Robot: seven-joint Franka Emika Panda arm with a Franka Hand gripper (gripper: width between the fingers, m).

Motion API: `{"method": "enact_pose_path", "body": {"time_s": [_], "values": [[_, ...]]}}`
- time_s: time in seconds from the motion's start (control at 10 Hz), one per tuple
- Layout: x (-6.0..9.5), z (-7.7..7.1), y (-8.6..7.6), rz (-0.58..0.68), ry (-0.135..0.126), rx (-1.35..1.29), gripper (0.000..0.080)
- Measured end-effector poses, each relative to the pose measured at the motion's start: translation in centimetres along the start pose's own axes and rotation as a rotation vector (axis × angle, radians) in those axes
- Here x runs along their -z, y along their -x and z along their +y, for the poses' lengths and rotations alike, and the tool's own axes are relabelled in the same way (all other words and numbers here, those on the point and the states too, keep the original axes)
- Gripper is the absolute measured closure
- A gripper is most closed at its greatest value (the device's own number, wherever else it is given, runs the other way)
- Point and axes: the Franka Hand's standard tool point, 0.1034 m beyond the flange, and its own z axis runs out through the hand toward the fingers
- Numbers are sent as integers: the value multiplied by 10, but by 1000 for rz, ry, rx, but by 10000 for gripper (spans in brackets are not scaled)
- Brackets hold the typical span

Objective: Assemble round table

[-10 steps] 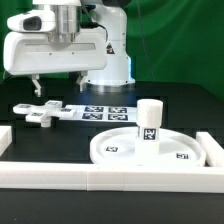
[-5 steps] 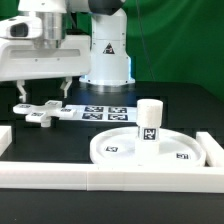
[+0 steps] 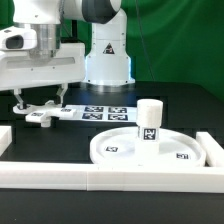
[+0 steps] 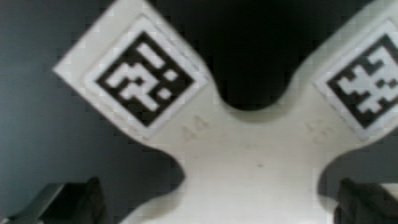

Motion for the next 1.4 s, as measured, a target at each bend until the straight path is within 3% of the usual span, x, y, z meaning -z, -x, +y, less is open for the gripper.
{"method": "enact_pose_path", "body": {"time_s": [0.2, 1.4], "values": [[0, -6, -5, -1, -2, 4, 150], [-11, -7, 4, -19, -17, -1, 150]]}}
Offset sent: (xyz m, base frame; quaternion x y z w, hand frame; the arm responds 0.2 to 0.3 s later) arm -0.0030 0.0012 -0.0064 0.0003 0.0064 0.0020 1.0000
